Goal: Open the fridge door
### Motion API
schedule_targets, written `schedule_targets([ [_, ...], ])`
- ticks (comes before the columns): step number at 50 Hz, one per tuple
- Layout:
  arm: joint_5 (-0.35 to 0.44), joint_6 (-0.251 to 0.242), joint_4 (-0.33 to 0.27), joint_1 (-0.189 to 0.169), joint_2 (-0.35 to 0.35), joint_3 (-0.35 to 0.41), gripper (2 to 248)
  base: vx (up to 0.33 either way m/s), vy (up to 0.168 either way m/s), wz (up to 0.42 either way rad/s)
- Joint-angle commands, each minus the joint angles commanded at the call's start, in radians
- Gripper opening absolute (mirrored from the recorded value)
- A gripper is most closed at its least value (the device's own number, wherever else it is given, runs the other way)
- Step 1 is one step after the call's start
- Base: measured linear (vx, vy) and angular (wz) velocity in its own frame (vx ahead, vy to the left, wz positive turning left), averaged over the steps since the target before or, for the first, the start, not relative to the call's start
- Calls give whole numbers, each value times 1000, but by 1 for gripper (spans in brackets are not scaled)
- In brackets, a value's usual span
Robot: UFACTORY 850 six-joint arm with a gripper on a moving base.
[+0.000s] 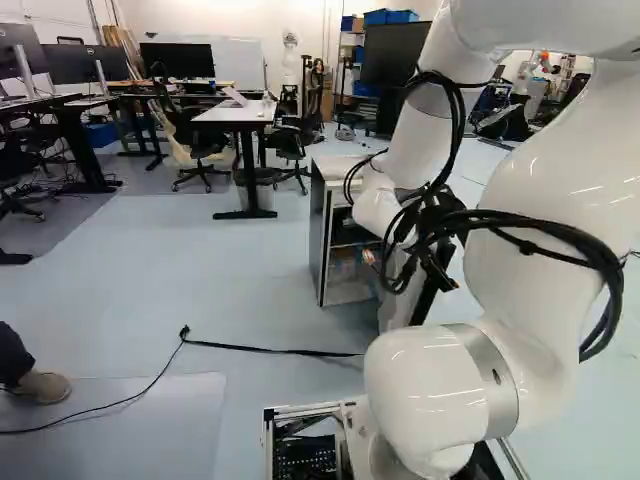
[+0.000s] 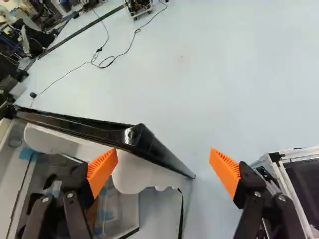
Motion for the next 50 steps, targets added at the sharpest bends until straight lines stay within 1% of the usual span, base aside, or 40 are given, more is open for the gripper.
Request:
schedule_targets([
  [31,0,0,0,-180,-62,-74,247,0,0,0],
  [50,0,0,0,-281,-114,-138,247,0,0,0],
])
